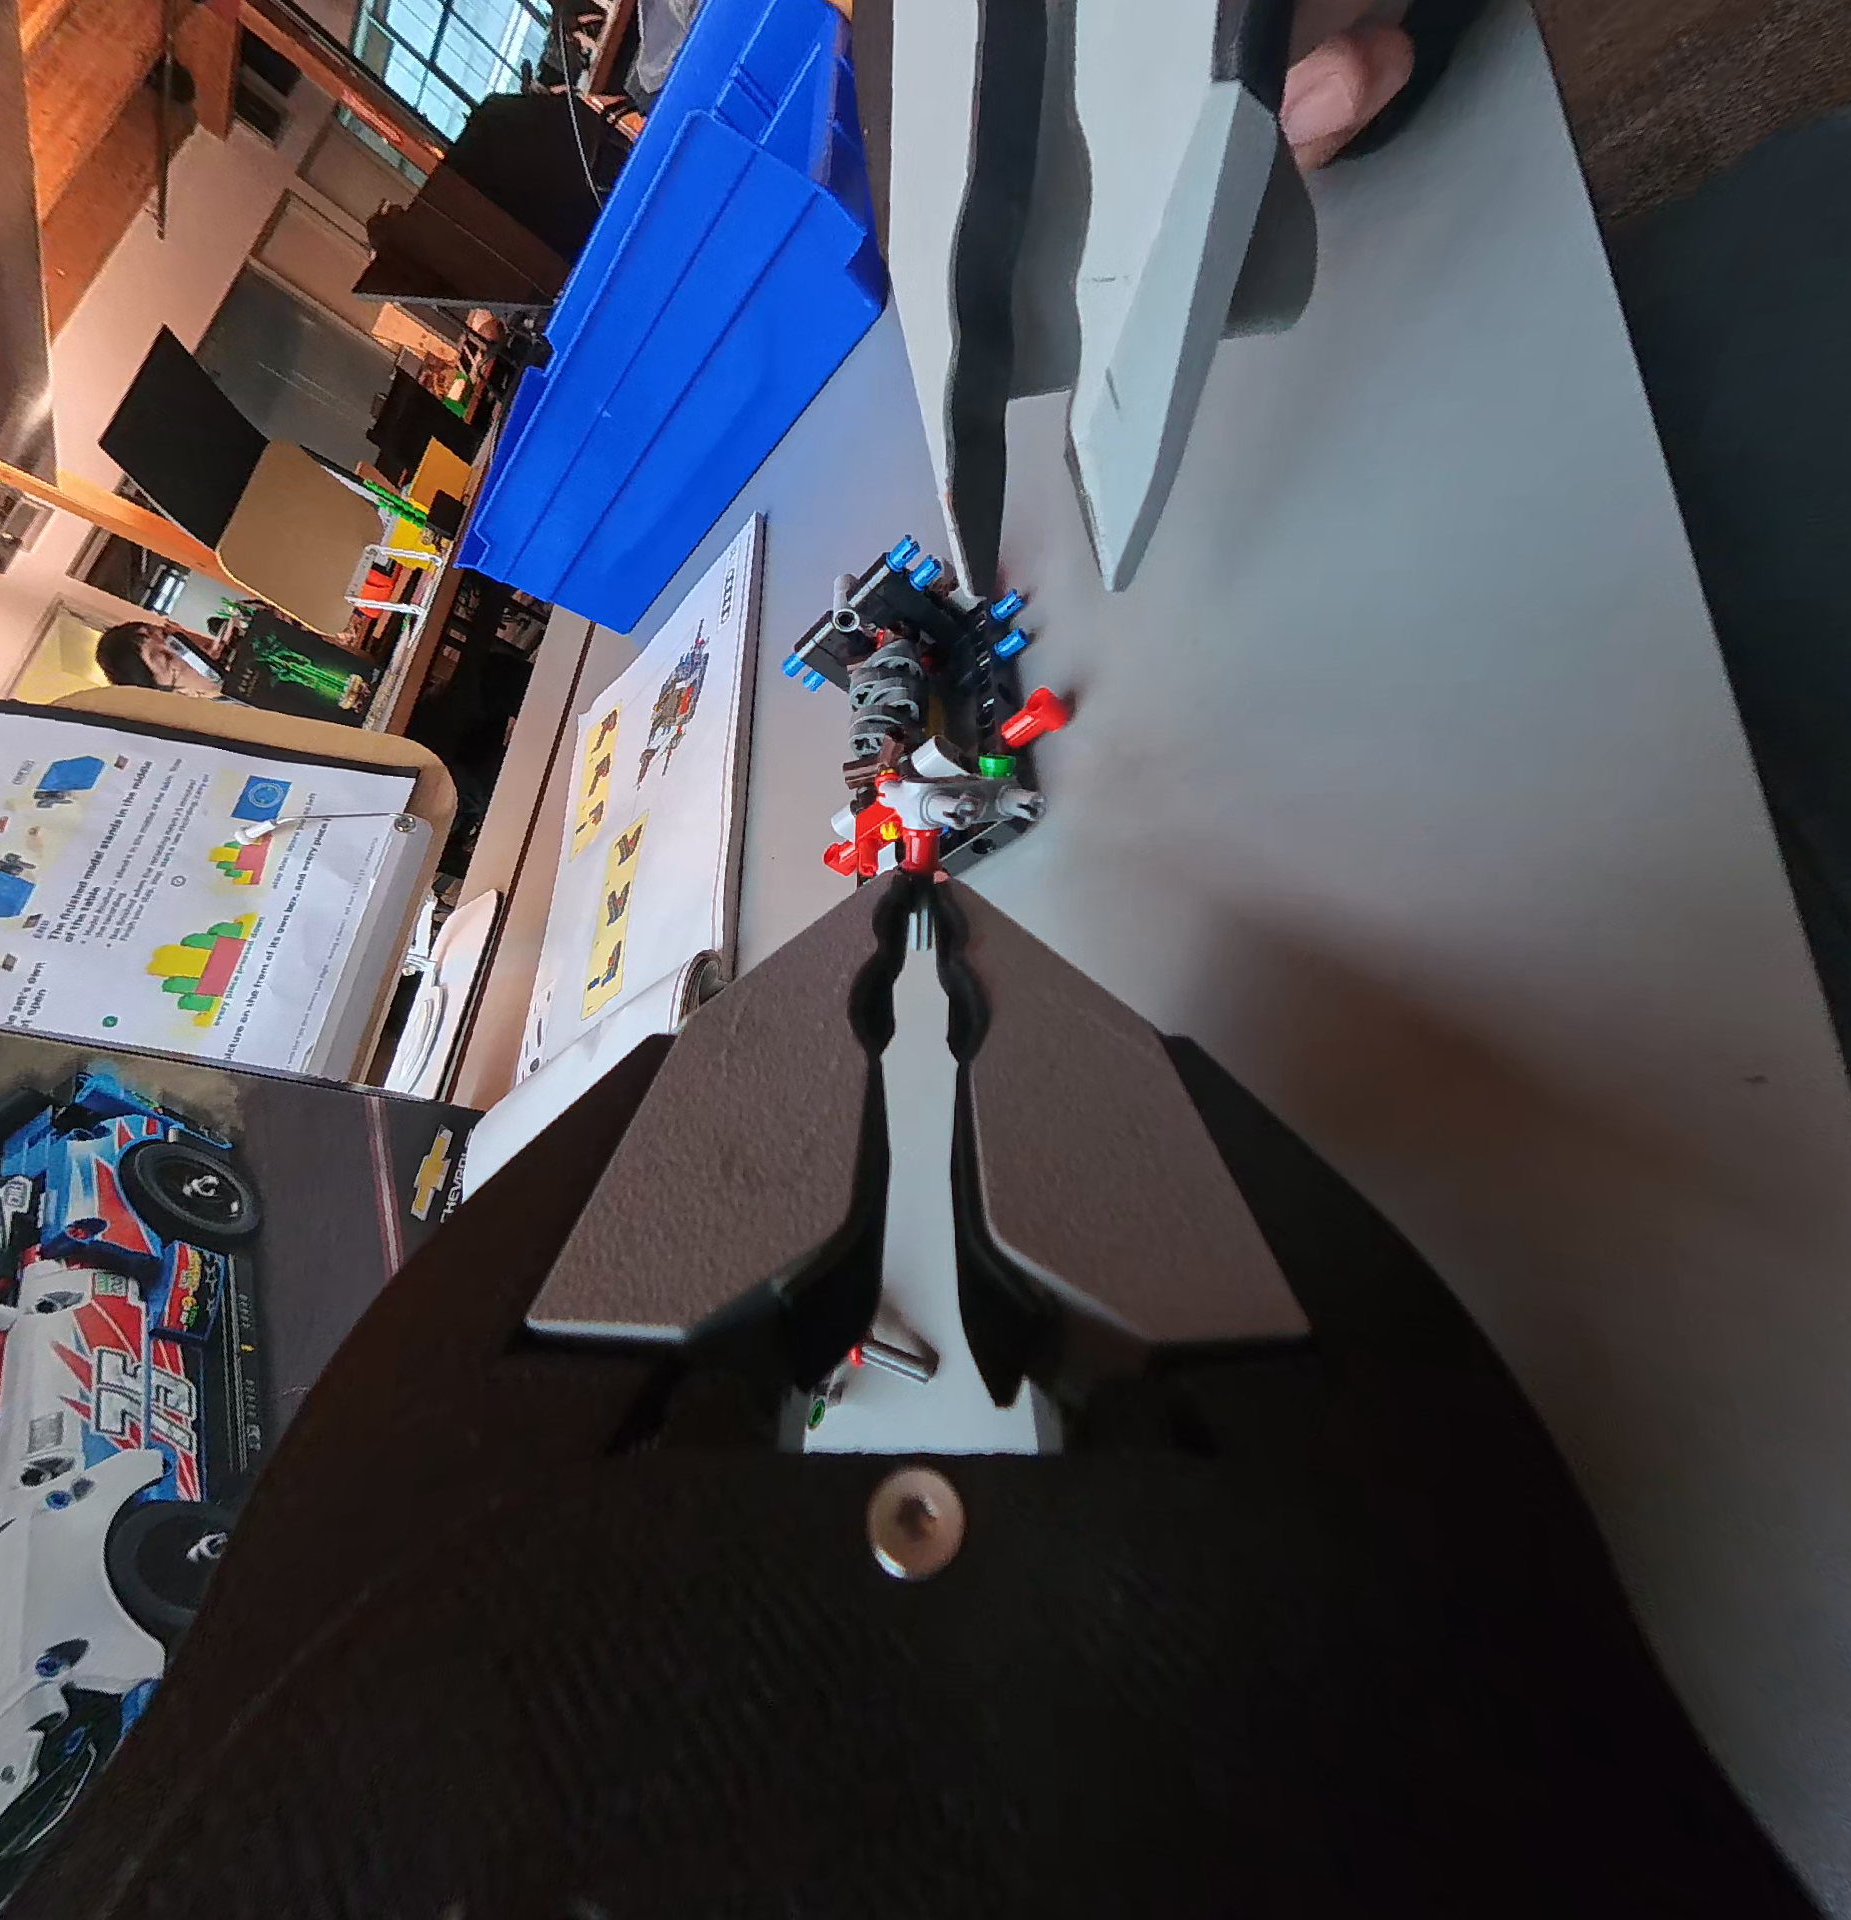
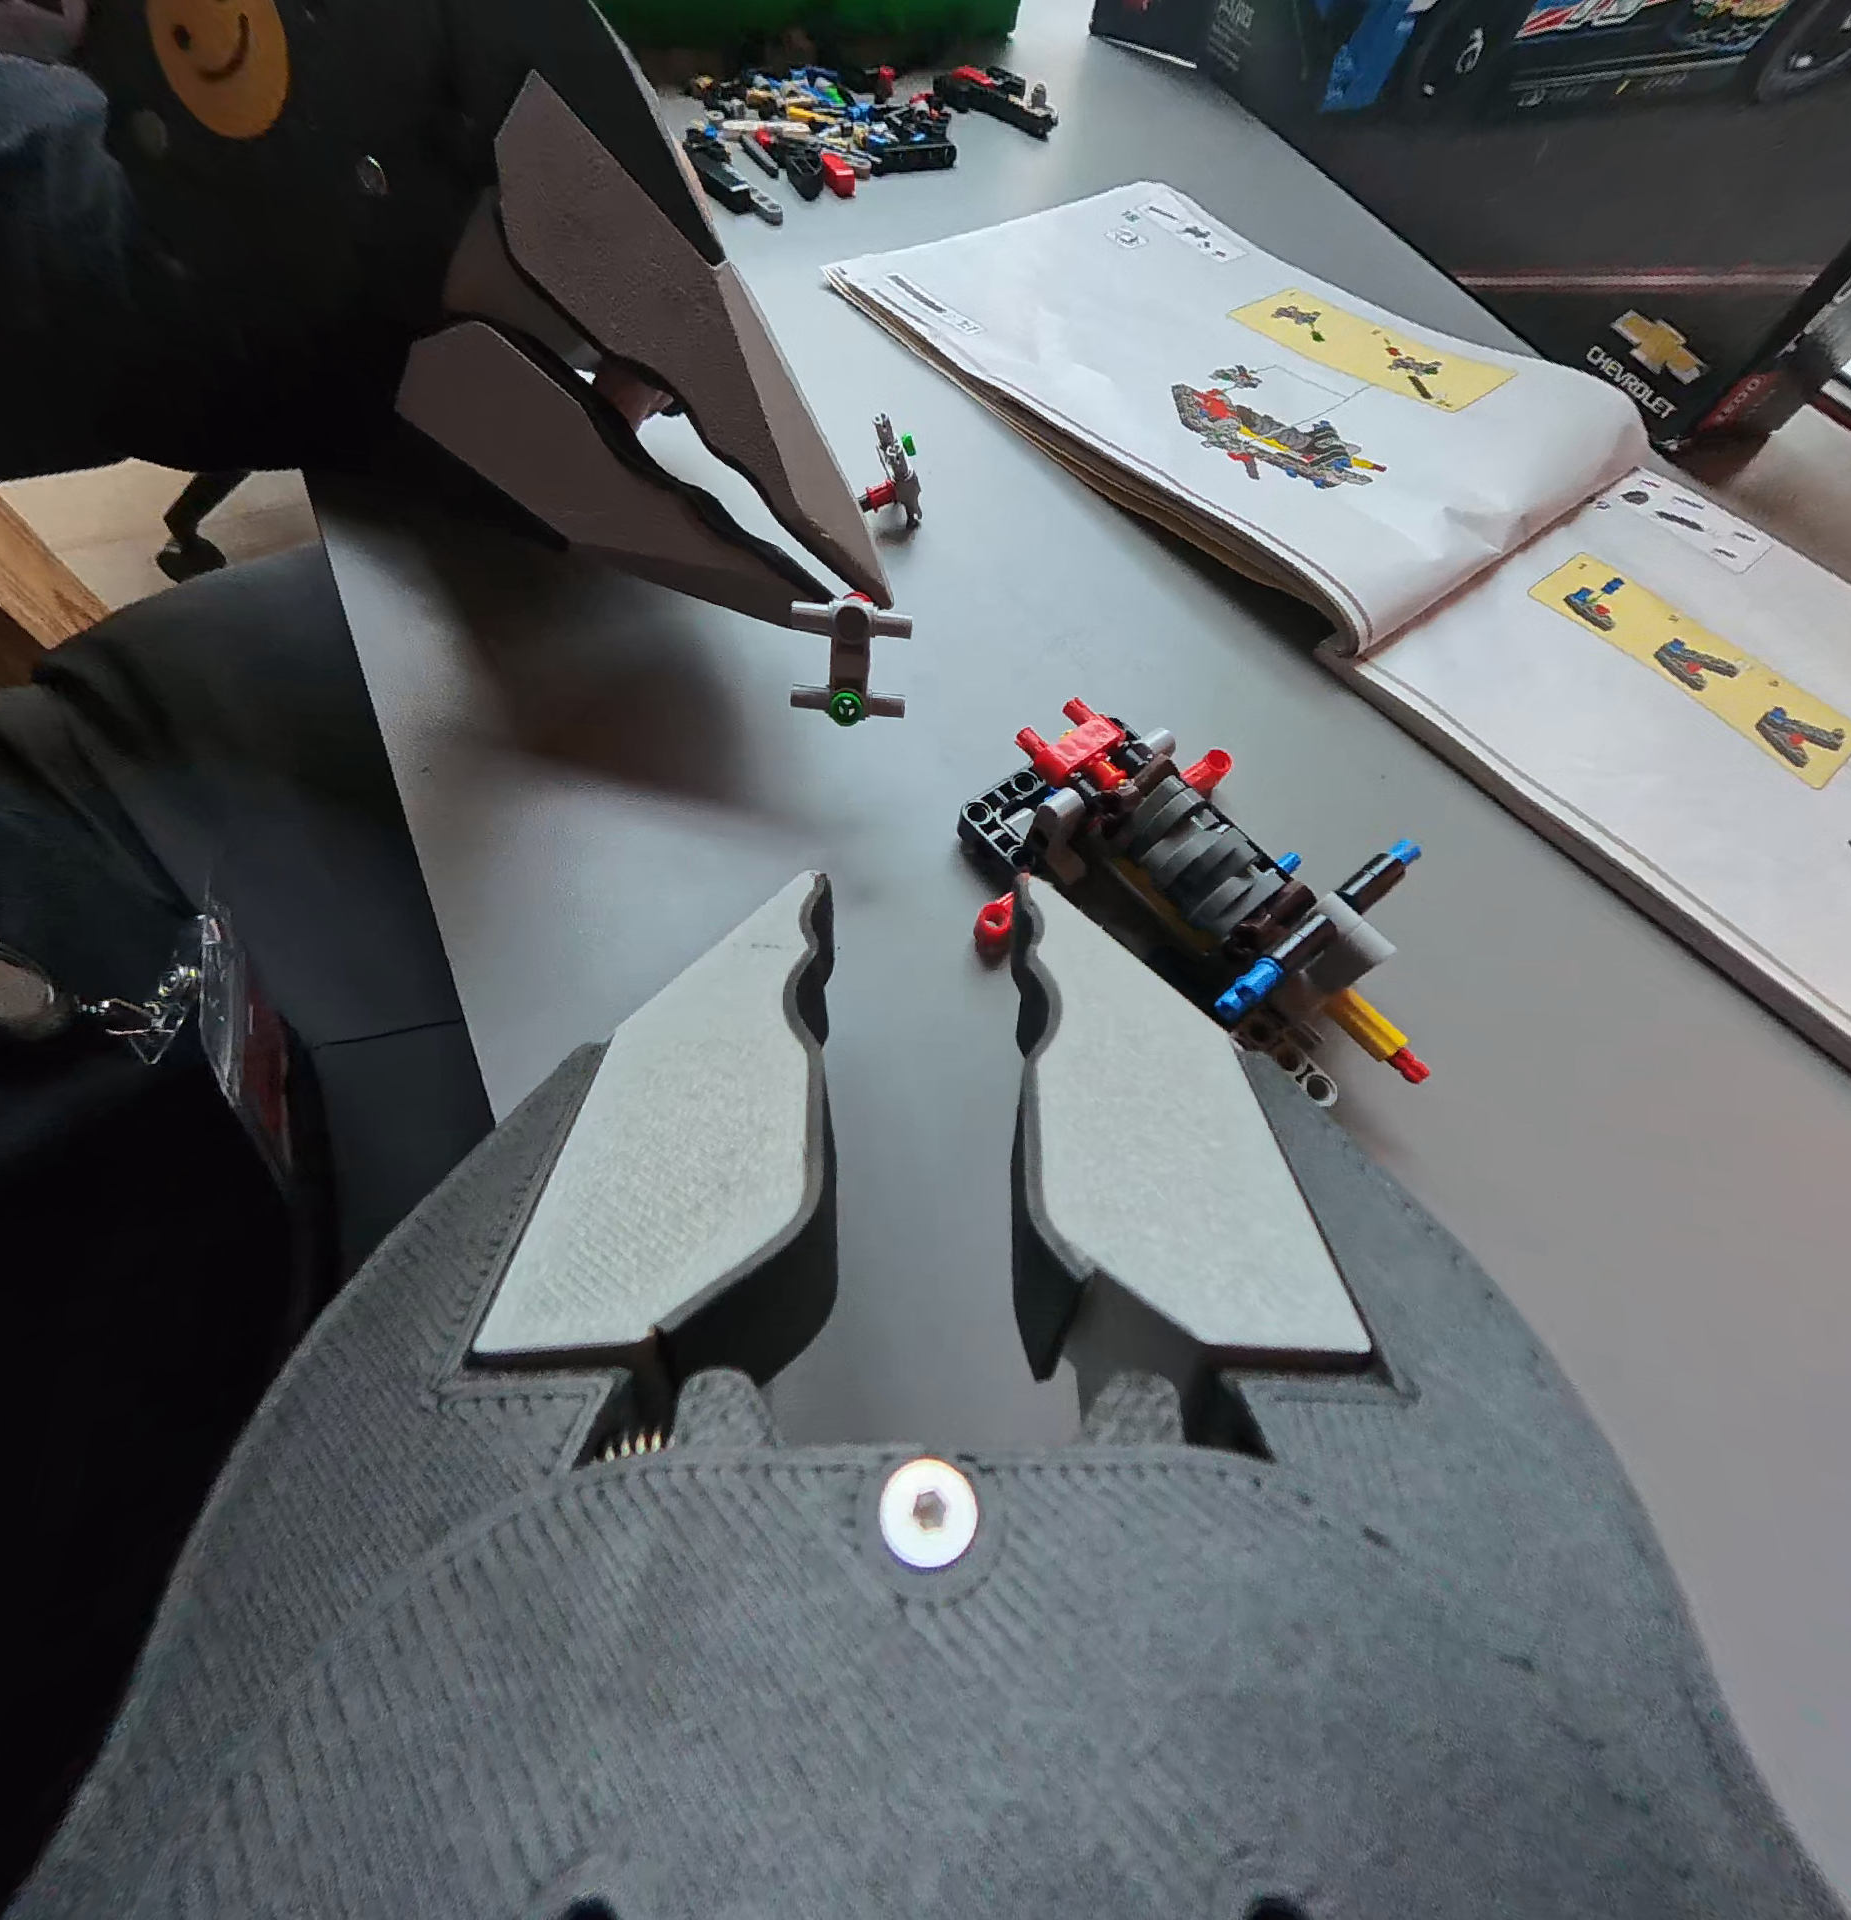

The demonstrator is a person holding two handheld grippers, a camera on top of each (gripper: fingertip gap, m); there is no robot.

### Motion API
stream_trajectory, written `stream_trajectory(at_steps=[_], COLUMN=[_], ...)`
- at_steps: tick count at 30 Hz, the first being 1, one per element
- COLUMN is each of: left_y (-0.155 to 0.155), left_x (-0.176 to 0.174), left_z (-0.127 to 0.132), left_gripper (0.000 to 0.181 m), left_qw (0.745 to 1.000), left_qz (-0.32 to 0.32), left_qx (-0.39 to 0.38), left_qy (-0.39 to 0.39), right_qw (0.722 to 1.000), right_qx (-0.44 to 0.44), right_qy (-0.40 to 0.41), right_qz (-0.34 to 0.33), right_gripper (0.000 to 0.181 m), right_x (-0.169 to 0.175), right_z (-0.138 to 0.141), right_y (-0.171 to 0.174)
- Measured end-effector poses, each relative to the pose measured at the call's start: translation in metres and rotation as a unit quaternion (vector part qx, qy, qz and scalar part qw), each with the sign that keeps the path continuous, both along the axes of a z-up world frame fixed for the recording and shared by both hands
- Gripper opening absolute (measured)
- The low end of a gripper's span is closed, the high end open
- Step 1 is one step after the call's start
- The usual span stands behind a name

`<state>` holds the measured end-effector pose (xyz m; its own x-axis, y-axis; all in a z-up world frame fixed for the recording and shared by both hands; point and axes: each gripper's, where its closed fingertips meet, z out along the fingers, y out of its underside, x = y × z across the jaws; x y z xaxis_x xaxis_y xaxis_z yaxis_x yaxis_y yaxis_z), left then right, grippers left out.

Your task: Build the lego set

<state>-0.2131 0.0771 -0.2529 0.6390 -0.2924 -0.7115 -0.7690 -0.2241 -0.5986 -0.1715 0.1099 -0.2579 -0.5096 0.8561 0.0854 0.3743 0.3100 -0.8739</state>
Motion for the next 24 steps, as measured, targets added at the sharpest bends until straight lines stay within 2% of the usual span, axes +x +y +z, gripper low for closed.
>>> stream_trajectory(at_steps=[4,7,10,14,20,24], left_y=[0.001,0.002,0.003,0.003,0.003,0.003], left_x=[0.004,0.008,0.015,0.020,0.023,0.026], left_z=[0.000,-0.001,0.005,0.007,0.014,0.013], left_gripper=[0.002,0.002,0.002,0.002,0.002,0.002], left_qw=[1.000,1.000,1.000,1.000,0.999,0.999], left_qz=[-0.004,-0.008,-0.012,-0.016,-0.017,-0.023], left_qx=[0.000,0.000,0.016,0.023,0.039,0.036], left_qy=[-0.003,0.001,0.004,0.012,0.006,0.003], right_qw=[1.000,0.997,0.995,0.984,0.964,0.956], right_qx=[-0.007,-0.057,-0.081,-0.148,-0.245,-0.279], right_qy=[-0.011,-0.030,-0.054,-0.080,-0.089,-0.081], right_qz=[0.008,0.030,0.025,0.055,0.051,0.048], right_gripper=[0.032,0.033,0.035,0.035,0.032,0.028], right_x=[0.000,0.003,0.002,0.005,-0.001,-0.003], right_z=[-0.002,0.002,0.000,0.005,0.017,0.024], right_y=[-0.006,-0.026,-0.032,-0.045,-0.043,-0.038])
